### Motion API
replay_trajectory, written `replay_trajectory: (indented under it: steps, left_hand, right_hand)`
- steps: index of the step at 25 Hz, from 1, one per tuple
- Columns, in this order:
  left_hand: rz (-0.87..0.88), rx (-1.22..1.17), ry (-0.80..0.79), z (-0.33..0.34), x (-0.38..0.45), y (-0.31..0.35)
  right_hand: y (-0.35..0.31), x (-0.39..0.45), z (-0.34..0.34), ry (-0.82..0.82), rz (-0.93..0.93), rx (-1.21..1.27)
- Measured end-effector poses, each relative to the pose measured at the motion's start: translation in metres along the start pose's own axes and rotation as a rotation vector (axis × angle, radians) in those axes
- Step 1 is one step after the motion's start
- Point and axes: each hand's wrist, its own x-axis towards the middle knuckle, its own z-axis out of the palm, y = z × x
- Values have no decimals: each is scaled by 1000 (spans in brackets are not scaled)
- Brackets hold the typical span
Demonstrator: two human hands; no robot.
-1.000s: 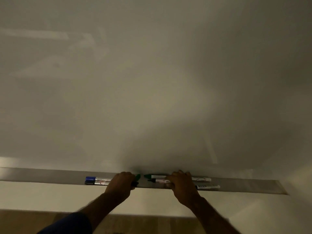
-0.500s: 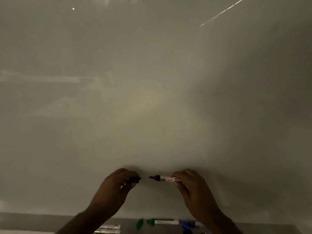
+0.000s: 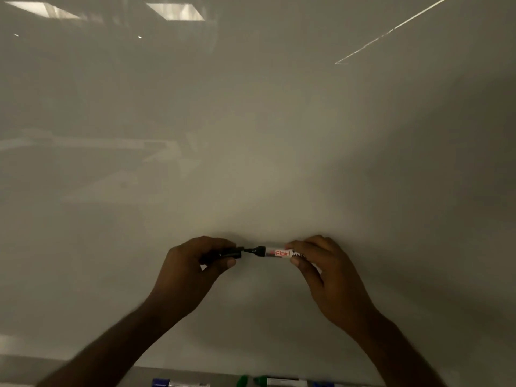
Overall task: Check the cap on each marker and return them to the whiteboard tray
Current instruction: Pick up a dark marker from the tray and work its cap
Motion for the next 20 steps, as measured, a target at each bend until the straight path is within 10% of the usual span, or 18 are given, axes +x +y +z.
replay_trajectory:
  steps: [20]
  left_hand:
    - [-59, -258, -122, -33, 29, 41]
  right_hand:
    - [-41, 40, -25, 38, -133, 45]
